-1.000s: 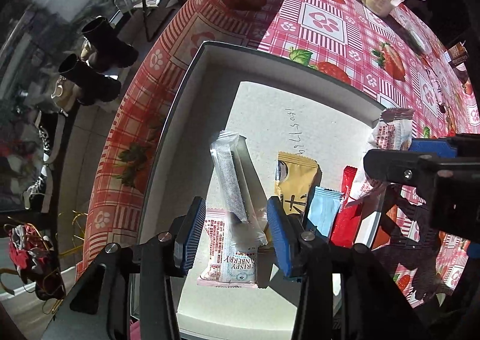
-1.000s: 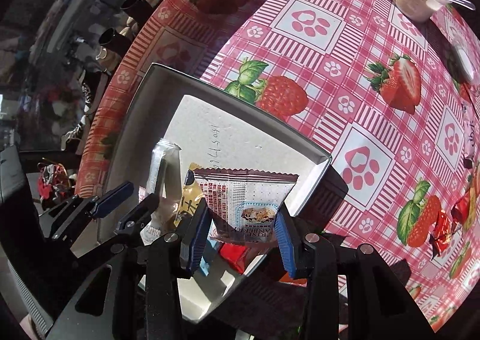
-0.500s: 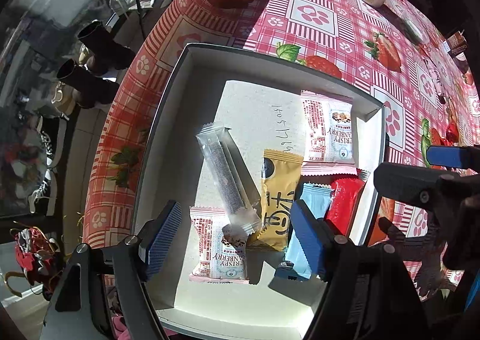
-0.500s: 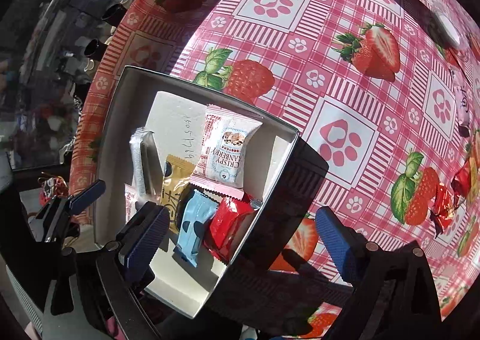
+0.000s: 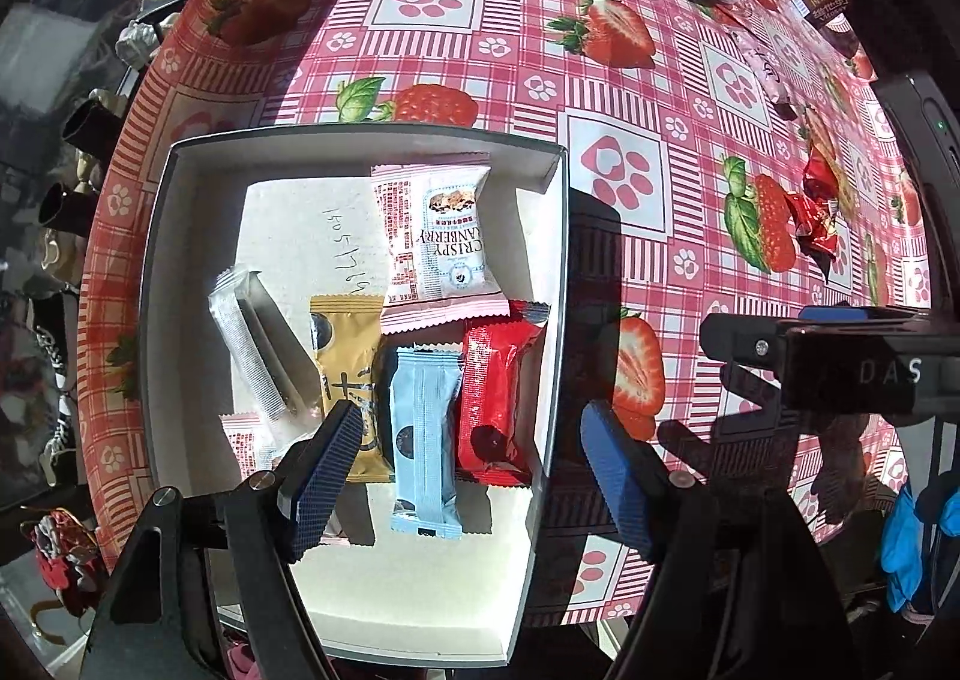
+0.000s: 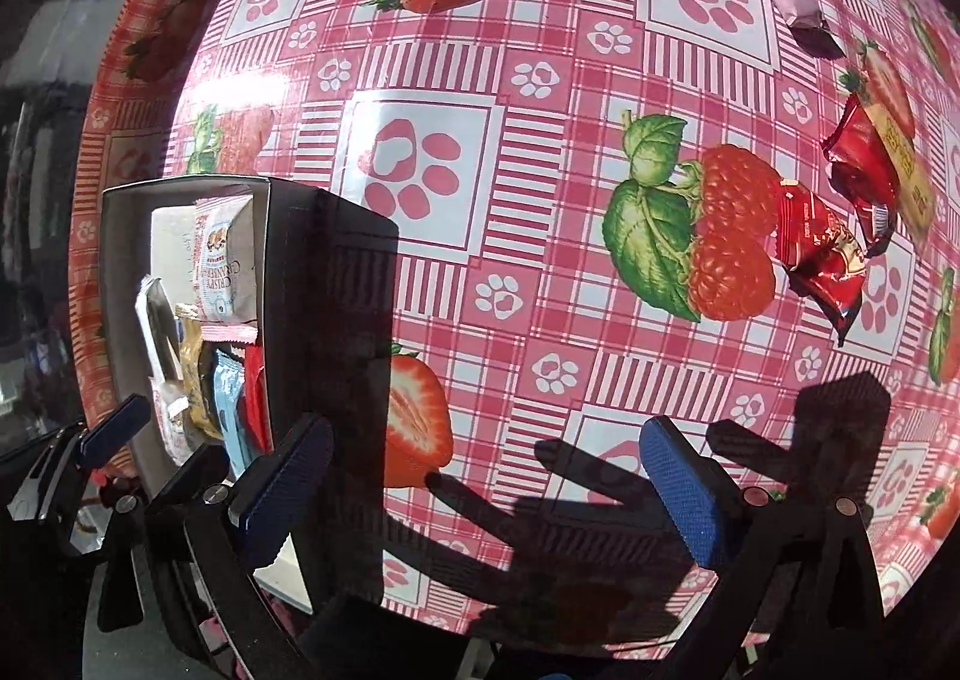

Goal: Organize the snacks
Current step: 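Withdraw both open tools from the box toward the remaining packets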

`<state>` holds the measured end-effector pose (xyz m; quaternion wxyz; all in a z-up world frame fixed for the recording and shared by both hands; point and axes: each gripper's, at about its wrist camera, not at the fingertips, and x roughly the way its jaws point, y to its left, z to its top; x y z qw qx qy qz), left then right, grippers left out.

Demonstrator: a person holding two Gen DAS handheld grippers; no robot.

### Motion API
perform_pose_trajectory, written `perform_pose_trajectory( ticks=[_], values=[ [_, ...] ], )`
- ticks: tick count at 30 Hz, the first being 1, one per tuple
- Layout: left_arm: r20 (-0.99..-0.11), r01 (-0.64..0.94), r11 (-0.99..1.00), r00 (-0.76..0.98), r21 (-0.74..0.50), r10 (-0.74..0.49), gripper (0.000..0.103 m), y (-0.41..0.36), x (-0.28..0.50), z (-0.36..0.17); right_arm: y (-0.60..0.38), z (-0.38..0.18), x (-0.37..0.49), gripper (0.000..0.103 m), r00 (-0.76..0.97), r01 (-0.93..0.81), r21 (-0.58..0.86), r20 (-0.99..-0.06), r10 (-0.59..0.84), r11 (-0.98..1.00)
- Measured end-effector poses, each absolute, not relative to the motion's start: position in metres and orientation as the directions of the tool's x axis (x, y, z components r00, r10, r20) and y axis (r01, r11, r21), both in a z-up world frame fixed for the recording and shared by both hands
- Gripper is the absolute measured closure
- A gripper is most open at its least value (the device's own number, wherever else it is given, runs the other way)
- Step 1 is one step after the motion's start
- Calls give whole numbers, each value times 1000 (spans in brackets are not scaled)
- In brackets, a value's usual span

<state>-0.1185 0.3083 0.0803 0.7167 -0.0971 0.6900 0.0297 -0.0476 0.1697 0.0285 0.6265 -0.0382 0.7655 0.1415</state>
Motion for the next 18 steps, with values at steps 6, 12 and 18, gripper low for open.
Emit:
perform_pose_trajectory(
  ticks=[6,12,18],
  values=[
    [-993,-80,990,21,-114,-113,24,269,-102,78,102,24,-45,0,-206,-111,144,-971,119,983],
    [-992,-33,992,-1,-123,-123,24,235,-81,74,36,23,-38,0,-184,19,116,-976,117,993],
    [-990,-37,989,-12,-141,-142,24,205,-52,70,-14,26,-20,0,-136,115,94,-985,109,989]
  ],
)
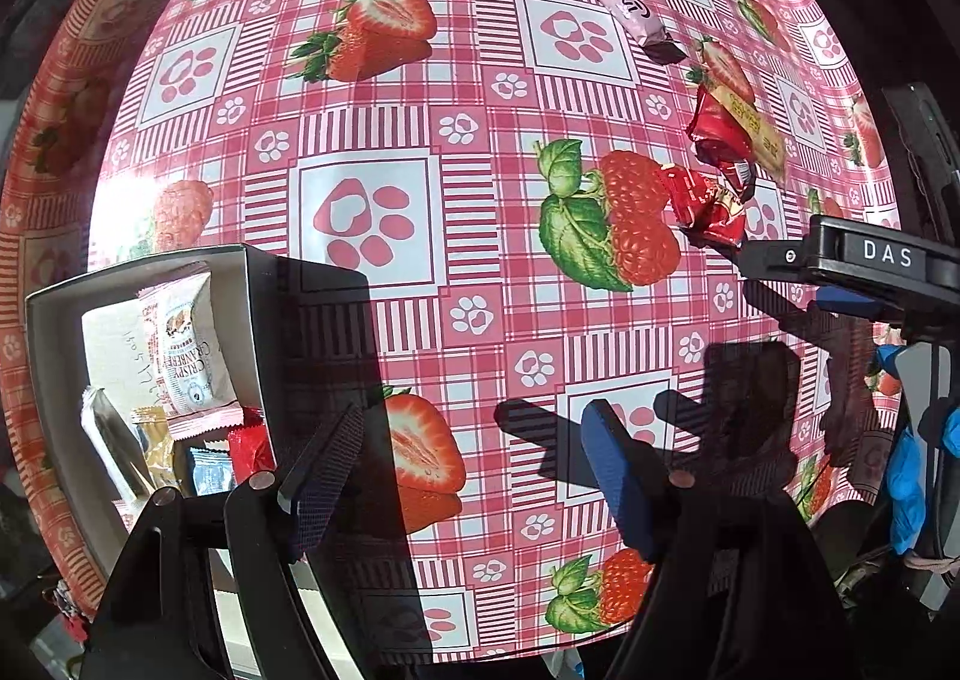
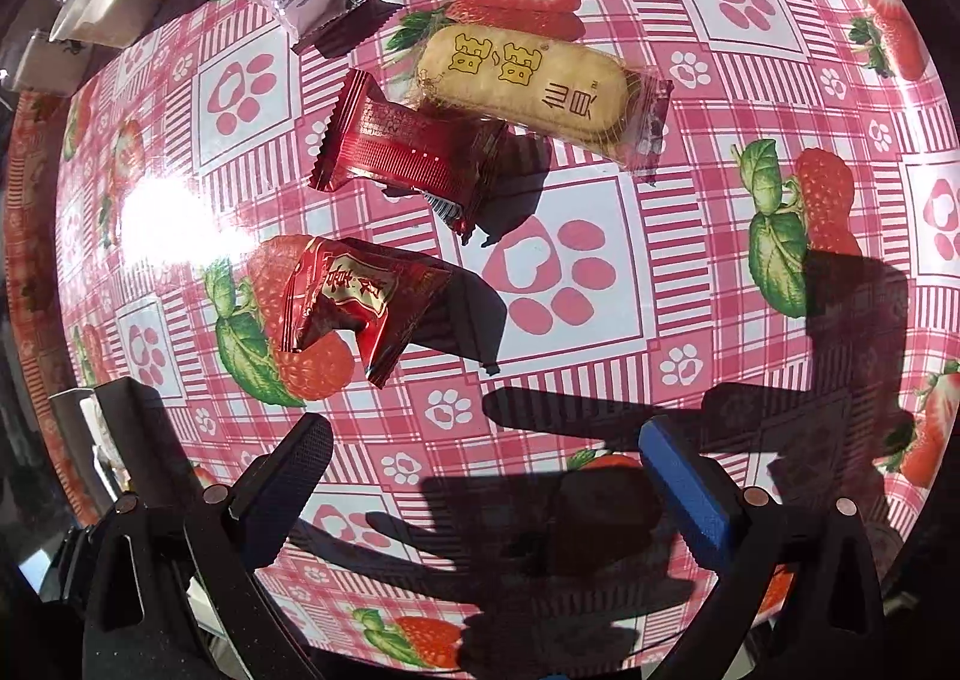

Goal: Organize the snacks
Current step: 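Grasp a red wrapped packet with the left tool while the right grasps the gold rice-cracker packet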

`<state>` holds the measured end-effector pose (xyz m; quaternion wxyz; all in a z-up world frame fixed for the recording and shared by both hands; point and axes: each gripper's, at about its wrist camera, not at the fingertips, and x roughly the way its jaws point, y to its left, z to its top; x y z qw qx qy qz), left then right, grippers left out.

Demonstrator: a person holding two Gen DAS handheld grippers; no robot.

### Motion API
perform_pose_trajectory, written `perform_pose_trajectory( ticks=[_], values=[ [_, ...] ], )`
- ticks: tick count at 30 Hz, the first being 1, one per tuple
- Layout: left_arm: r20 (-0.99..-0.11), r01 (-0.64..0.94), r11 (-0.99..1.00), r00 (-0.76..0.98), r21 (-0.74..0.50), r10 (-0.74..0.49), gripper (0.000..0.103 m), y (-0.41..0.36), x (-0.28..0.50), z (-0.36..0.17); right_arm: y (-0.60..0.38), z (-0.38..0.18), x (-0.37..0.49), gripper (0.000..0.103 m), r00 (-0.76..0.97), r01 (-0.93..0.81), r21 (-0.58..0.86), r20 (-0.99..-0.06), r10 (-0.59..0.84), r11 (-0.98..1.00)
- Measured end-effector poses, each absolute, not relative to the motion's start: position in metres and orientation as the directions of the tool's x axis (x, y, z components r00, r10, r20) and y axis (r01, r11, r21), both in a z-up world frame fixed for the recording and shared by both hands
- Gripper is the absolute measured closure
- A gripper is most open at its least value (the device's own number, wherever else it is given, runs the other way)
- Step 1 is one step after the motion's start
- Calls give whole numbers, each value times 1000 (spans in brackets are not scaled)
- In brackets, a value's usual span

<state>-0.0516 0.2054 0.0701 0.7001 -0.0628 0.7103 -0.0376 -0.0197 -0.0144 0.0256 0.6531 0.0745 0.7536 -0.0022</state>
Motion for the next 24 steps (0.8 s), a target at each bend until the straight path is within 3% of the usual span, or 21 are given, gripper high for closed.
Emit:
perform_pose_trajectory(
  ticks=[11,24],
  values=[
    [-990,-18,991,52,-135,-134,24,138,17,70,-94,27,33,0,-40,246,66,-996,78,967],
    [-998,98,995,52,-16,-21,24,77,59,30,-150,21,145,0,24,268,33,-999,28,963]
  ],
)
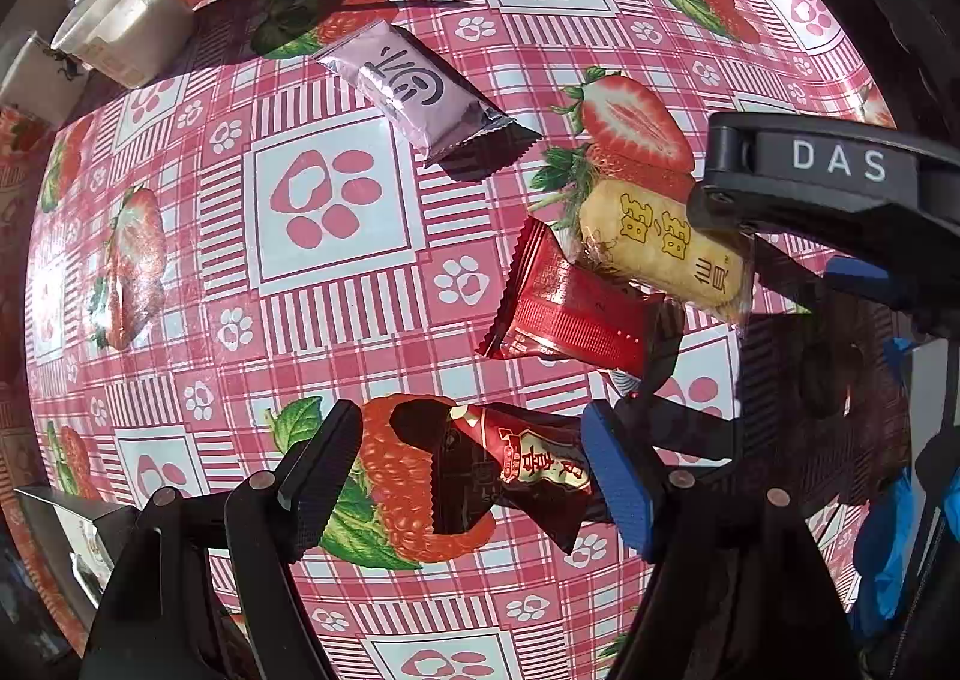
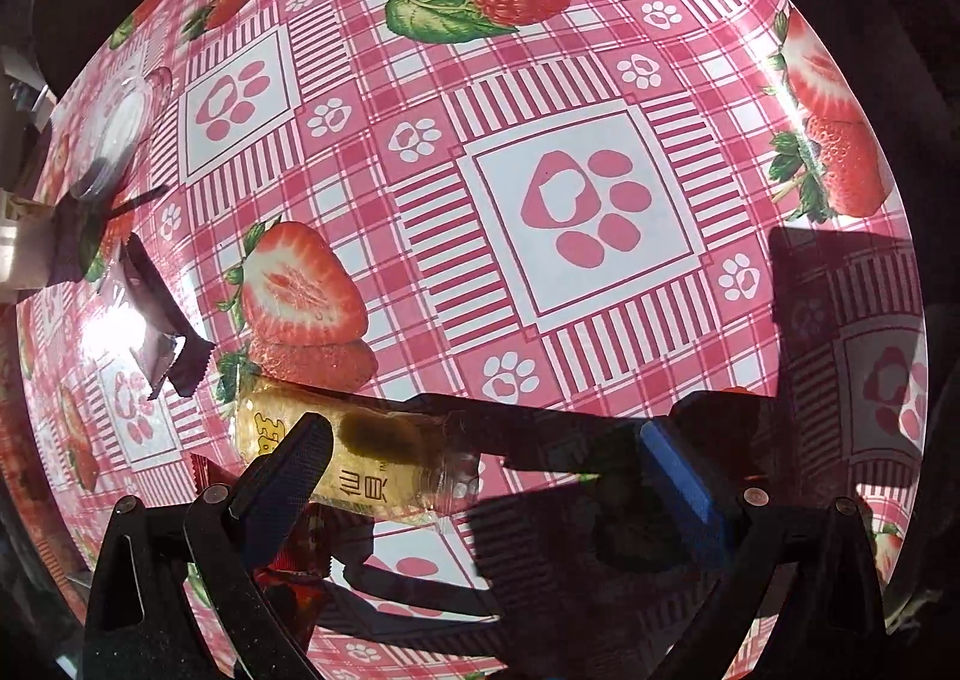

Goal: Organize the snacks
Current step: 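Grasp a red wrapped packet with the left tool while the right grasps the gold rice-cracker packet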

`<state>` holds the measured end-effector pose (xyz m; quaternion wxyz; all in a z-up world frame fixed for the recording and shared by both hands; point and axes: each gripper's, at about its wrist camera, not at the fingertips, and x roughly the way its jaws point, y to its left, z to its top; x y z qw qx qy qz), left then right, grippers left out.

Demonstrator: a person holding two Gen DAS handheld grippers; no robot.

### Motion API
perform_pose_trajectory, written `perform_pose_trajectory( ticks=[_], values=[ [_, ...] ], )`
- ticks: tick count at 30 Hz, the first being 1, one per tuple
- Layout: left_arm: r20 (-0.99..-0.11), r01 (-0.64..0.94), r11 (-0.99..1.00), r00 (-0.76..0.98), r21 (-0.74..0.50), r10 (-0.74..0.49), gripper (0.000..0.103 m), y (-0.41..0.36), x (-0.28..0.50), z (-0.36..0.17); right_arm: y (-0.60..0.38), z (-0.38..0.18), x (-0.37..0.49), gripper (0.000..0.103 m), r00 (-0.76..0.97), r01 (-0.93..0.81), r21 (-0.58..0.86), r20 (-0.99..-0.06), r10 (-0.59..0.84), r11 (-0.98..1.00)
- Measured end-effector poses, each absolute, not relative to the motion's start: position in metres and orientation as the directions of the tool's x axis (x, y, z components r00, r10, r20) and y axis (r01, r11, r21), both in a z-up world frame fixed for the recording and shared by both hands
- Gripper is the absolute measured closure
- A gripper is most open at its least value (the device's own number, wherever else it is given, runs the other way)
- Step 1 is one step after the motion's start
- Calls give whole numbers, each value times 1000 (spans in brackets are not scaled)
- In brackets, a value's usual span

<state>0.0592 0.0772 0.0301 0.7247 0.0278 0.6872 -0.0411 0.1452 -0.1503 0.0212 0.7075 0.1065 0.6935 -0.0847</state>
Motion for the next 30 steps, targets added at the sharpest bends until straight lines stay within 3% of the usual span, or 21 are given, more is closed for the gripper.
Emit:
perform_pose_trajectory(
  ticks=[6,13,16,23,30],
  values=[
    [-999,97,995,47,-21,-26,22,104,43,19,-142,6,187,0,8,186,-5,-1000,-7,982],
    [-999,111,994,28,-13,-17,19,145,2,17,-136,3,165,0,-19,68,-13,-1000,-12,998],
    [-1000,124,992,14,0,-2,12,163,-21,14,-136,2,144,0,-40,32,-2,-999,-1,999],
    [-1000,92,996,20,3,1,10,200,-51,30,-157,-2,119,0,-98,80,29,-995,37,996],
    [-995,166,986,90,-24,-39,10,188,-14,54,-143,11,153,0,-61,144,151,-985,161,978]
  ],
)
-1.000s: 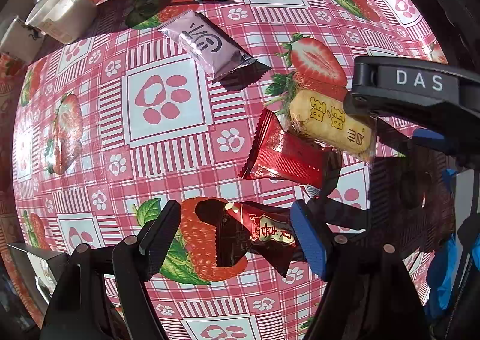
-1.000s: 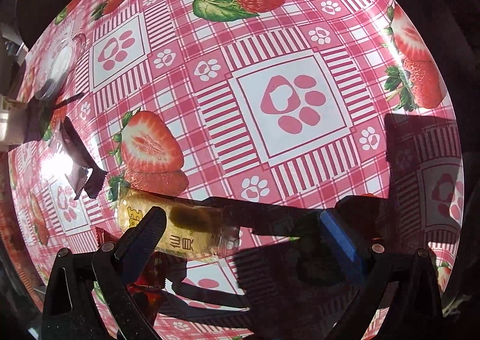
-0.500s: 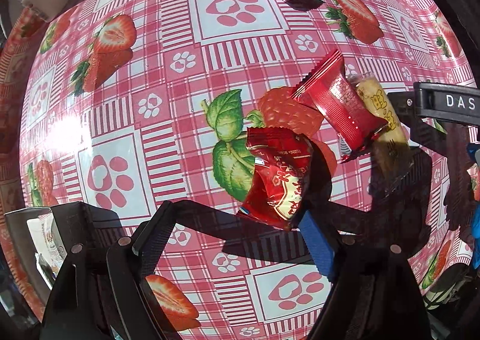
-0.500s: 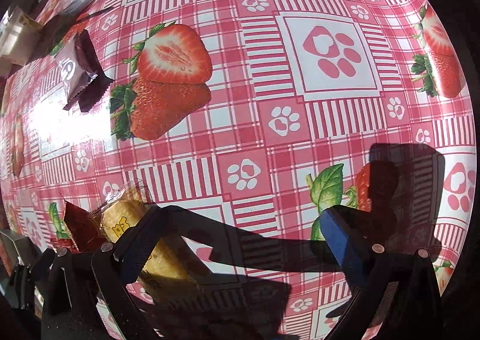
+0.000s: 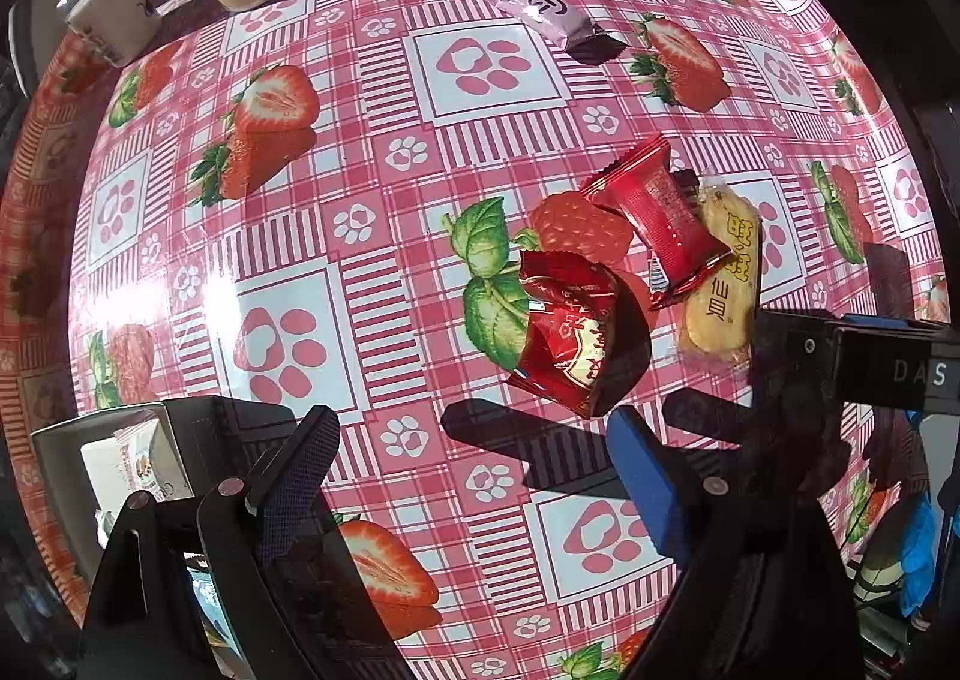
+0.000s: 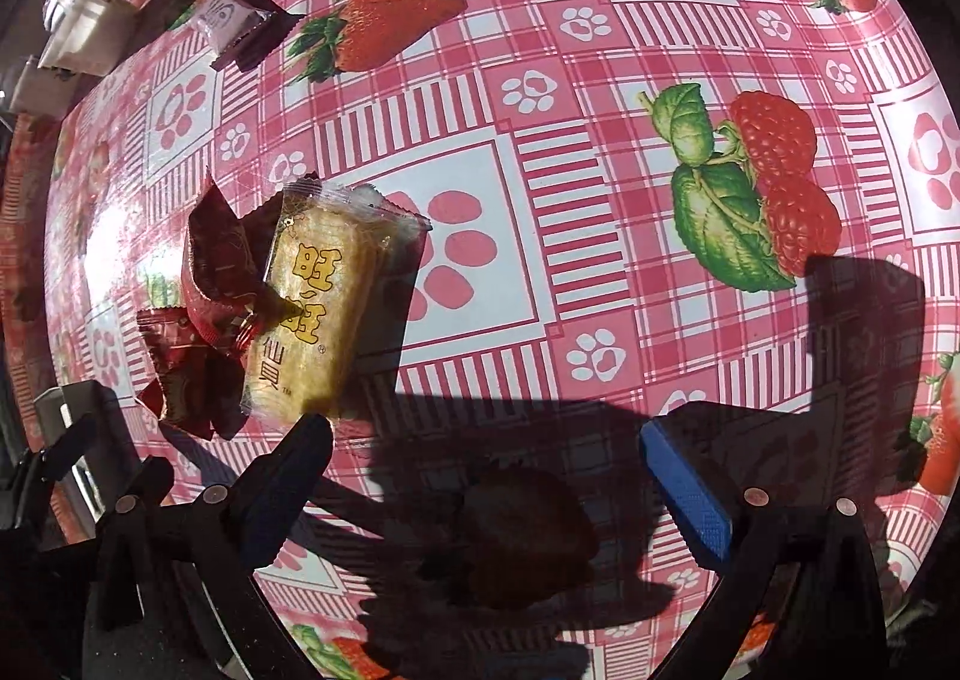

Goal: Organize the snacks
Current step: 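Grasp a red wrapped packet with the left tool while the right grasps the gold rice-cracker packet, then lift and hold the red packet with the left tool while the right holds the rice-cracker packet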

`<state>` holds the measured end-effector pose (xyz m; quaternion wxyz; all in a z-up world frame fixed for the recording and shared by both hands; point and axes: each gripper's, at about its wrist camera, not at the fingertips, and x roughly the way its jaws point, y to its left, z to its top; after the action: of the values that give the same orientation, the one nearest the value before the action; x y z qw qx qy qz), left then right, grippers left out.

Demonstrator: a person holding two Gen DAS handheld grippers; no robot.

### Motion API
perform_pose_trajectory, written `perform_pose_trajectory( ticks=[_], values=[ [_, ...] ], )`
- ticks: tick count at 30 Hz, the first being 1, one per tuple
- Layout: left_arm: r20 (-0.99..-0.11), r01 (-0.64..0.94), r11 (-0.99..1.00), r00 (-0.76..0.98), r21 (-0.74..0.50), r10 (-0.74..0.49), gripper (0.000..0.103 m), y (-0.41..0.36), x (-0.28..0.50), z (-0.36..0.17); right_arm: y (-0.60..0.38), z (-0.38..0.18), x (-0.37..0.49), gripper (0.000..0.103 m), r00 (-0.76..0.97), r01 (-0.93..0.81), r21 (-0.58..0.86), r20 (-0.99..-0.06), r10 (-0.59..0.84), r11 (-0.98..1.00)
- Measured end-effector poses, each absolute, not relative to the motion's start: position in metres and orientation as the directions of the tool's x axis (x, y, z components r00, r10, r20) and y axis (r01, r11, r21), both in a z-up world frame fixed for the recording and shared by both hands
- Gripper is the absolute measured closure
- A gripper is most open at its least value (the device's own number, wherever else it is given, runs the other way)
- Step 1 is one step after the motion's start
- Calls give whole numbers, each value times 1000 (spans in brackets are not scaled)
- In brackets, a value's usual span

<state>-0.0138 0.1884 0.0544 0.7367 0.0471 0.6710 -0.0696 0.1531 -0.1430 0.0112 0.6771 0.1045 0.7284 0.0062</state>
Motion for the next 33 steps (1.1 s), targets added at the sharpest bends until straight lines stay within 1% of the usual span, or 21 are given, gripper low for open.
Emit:
perform_pose_trajectory(
  ticks=[1,3,6,8,9,10,11,12,13,14,15,17,20,25,26,27,28,29,30,33],
  values=[
    [-995,186,982,89,-17,-34,10,181,-7,51,-141,10,160,0,-60,156,163,-983,174,974],
    [-996,225,974,92,14,-7,10,170,0,45,-98,3,176,0,-59,181,197,-976,210,964],
    [-995,259,965,97,47,22,11,154,12,35,-83,-2,201,0,-76,171,191,-976,206,967],
    [-996,256,965,85,56,35,20,132,22,29,-60,-3,209,1,-96,131,152,-982,165,980],
    [-996,241,970,88,34,13,24,123,24,26,-50,-2,209,9,-95,106,116,-987,126,988],
    [-997,232,973,78,1,-17,37,126,26,25,-46,0,211,13,-88,83,94,-991,101,992],
    [-997,228,974,76,-8,-26,44,126,22,15,-42,2,213,22,-84,63,71,-994,76,996],
    [-996,237,972,83,-7,-27,50,124,22,16,-39,4,215,32,-79,42,51,-995,54,998],
    [-996,249,968,86,-6,-29,59,121,22,18,-34,5,216,36,-72,17,37,-997,38,999],
    [-996,261,965,86,-6,-29,67,115,20,22,-30,7,210,48,-65,-13,18,-998,18,1000],
    [-996,266,964,83,-2,-25,68,106,19,26,-25,10,212,60,-57,-44,10,-998,7,999],
    [-997,246,969,68,-14,-32,68,103,5,26,-26,10,211,65,-63,-75,36,-998,31,997],
    [-998,208,978,43,-32,-42,68,114,-17,25,-37,9,204,65,-89,-91,68,-994,60,994],
    [-999,165,985,-1,-41,-42,68,135,-70,21,-52,2,174,64,-151,-109,86,-986,69,990],
    [-1000,159,987,-11,-27,-26,64,138,-77,21,-57,0,167,64,-165,-103,101,-983,83,990],
    [-1000,149,989,-27,-14,-10,59,141,-83,20,-59,-3,175,59,-176,-86,118,-979,102,989],
    [-999,136,991,-39,-10,-5,43,145,-87,19,-62,-4,174,52,-184,-62,119,-977,106,991],
    [-999,119,993,-36,-18,-14,32,150,-90,21,-66,-4,175,30,-186,-35,112,-977,104,993],
    [-999,107,994,-22,-31,-29,30,154,-92,25,-70,-3,177,15,-178,-6,104,-979,101,995],
    [-999,109,993,-4,-41,-41,26,167,-90,32,-77,-2,187,14,-161,63,101,-981,110,993]
  ],
)
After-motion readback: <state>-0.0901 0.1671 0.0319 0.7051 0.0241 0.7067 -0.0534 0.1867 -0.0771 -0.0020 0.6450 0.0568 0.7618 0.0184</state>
